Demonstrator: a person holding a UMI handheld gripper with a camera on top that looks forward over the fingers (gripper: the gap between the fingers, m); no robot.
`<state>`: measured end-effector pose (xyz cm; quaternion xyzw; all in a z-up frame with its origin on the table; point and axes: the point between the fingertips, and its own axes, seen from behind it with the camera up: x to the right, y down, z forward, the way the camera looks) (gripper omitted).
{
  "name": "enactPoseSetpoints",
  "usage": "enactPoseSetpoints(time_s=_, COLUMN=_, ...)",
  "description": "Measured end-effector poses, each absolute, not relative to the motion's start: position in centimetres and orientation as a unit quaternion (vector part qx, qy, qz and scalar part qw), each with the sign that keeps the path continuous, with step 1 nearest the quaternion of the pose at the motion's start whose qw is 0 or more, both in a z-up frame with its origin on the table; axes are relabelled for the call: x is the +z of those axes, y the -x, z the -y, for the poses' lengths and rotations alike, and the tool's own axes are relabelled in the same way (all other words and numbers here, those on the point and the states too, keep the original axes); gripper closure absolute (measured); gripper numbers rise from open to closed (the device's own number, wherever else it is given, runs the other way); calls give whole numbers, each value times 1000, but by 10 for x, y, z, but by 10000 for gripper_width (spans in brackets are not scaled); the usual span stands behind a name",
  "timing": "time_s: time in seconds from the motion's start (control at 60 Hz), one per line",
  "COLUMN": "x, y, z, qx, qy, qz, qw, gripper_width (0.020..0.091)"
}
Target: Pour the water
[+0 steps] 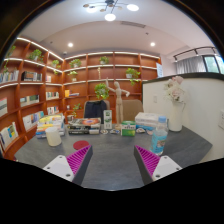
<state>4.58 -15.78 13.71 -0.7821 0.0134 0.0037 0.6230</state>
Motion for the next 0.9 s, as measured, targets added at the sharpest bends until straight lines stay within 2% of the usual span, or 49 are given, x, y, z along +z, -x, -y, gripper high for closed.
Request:
enactPoseSetpoints(time_s=0.117, x=110, y=-91, z=159, qx=-15, qy=787, qz=-52, qw=614, gripper_width=253)
enactPoseSetpoints(time_s=0.133, x=127, y=-82, z=149, qx=-20, qy=788, qz=-55, qw=613, gripper_width=254)
enactPoseSetpoints(time_s=0.2, x=111, y=-109, z=142, qx=-33, qy=787, qz=-69, qw=612, gripper_width=259)
enactPoseSetpoints(time_s=0.4, x=112, y=-163, z=99, qx=-51, qy=769, qz=-84, qw=631, gripper_width=259)
enactPoseSetpoints(time_s=0.583, x=93, y=-193, z=62, qx=-75, qy=781, qz=-58, qw=617, gripper_width=270)
enactPoseSetpoints(time_s=0.633, x=92, y=-198, z=57, qx=-71, qy=781, qz=-53, qw=618, gripper_width=321)
enactPoseSetpoints(time_s=0.683, x=91, y=-202, z=51, qx=-64, qy=781, qz=-46, qw=620, gripper_width=411)
enactPoseSetpoints(time_s=0.733, x=89, y=-211, z=41, qx=-62, qy=778, qz=-41, qw=623, gripper_width=543)
enactPoseSetpoints(time_s=0.75, x=88, y=-214, z=39, qx=-64, qy=778, qz=-38, qw=624, gripper_width=609)
enactPoseSetpoints(time_s=0.833, x=85, y=-228, z=27, qx=-68, qy=774, qz=-30, qw=629, gripper_width=666)
enactPoseSetpoints(time_s=0.9, x=78, y=-253, z=4, qx=-66, qy=773, qz=-29, qw=630, gripper_width=758)
